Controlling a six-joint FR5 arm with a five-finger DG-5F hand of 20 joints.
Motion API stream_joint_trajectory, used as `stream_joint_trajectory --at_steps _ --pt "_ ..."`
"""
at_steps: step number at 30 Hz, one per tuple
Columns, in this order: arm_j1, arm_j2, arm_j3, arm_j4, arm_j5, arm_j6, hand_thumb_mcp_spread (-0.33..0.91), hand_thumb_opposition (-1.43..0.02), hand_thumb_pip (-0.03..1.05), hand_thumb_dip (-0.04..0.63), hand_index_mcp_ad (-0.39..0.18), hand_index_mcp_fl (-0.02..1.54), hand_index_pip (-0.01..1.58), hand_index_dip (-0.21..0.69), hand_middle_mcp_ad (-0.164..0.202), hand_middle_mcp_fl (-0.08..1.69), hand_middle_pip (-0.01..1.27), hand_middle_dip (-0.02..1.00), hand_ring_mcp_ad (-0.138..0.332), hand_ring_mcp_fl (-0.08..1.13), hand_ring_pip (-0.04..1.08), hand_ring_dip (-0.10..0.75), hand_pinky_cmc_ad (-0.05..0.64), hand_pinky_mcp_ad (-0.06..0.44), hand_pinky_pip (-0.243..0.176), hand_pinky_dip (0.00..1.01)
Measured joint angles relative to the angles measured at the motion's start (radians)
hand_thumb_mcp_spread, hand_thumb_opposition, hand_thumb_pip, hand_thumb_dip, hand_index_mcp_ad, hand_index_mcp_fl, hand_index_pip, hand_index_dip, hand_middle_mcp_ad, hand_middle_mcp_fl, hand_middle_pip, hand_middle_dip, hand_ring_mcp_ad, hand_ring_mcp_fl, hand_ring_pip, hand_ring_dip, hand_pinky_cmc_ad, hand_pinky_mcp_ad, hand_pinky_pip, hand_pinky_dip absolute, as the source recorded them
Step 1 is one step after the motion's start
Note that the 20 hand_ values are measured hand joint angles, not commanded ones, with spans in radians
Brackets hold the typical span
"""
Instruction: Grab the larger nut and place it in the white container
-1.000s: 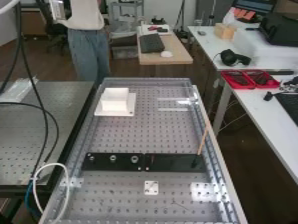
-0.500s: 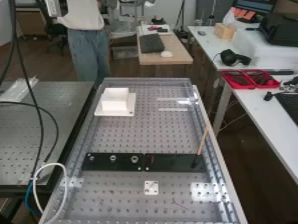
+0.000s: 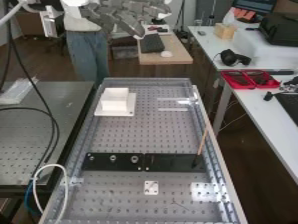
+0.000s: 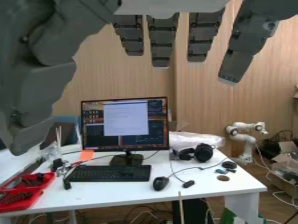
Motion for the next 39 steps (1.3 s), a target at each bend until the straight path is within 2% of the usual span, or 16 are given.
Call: stream_joint_trajectory --at_steps 4,9,11,13,16,20,25,31,33,35,39 --pt "-0.027 0.000 -0.060 0.070 -0.003 0.003 0.20 -0.73 0.55 0.075 -0.026 0.02 0.09 -0.010 0.066 0.00 0.13 0.21 0.169 0.00 0.08 0.103 0.367 0.314 -0.091 0.57" --pt "-0.082 -0.017 -0.142 0.179 -0.019 0.031 0.19 -0.74 0.56 0.077 -0.021 0.02 0.09 -0.040 0.075 0.04 0.13 0.21 0.176 0.00 0.08 0.103 0.363 0.314 -0.091 0.59" --pt "-0.101 -0.025 -0.171 0.222 -0.027 0.044 0.19 -0.74 0.63 0.094 -0.017 0.02 0.10 -0.058 0.073 0.04 0.13 0.21 0.176 0.00 0.08 0.103 0.363 0.311 -0.091 0.58" --pt "-0.121 -0.038 -0.200 0.264 -0.036 0.058 0.20 -0.76 0.65 0.103 -0.017 0.02 0.14 -0.087 0.075 0.05 0.13 0.21 0.178 0.00 0.08 0.103 0.363 0.314 -0.087 0.58" --pt "-0.148 -0.063 -0.238 0.320 -0.052 0.074 0.20 -0.77 0.65 0.113 -0.017 0.02 0.28 -0.101 0.075 0.06 0.13 0.22 0.176 0.00 0.09 0.110 0.363 0.314 -0.093 0.60" --pt "-0.184 -0.109 -0.279 0.380 -0.074 0.096 0.20 -0.79 0.71 0.143 -0.021 0.02 0.41 -0.150 0.075 0.05 0.13 0.22 0.180 0.00 0.09 0.110 0.363 0.314 -0.093 0.60" --pt "-0.220 -0.165 -0.312 0.446 -0.095 0.117 0.20 -0.81 0.72 0.140 -0.023 0.02 0.64 -0.148 0.077 0.05 0.13 0.22 0.180 0.00 0.09 0.110 0.363 0.314 -0.094 0.60" --pt "-0.251 -0.234 -0.325 0.482 -0.131 0.118 0.23 -0.82 0.72 0.159 -0.075 0.02 0.98 -0.148 0.075 0.01 0.13 0.22 0.178 0.00 0.11 0.108 0.363 0.312 -0.094 0.62" --pt "-0.259 -0.260 -0.329 0.495 -0.146 0.111 0.23 -0.84 0.76 0.159 -0.089 0.01 1.09 -0.152 0.077 0.01 0.13 0.22 0.178 0.00 0.10 0.108 0.363 0.312 -0.094 0.63" --pt "-0.264 -0.279 -0.332 0.506 -0.154 0.107 0.24 -0.84 0.78 0.159 -0.099 0.01 1.23 -0.136 0.075 0.01 0.13 0.22 0.178 0.00 0.11 0.108 0.363 0.312 -0.096 0.63" --pt "-0.268 -0.313 -0.348 0.545 -0.158 0.104 0.24 -0.85 0.78 0.159 -0.106 0.01 1.39 -0.080 0.075 0.01 0.13 0.22 0.178 0.00 0.12 0.112 0.363 0.311 -0.106 0.63"
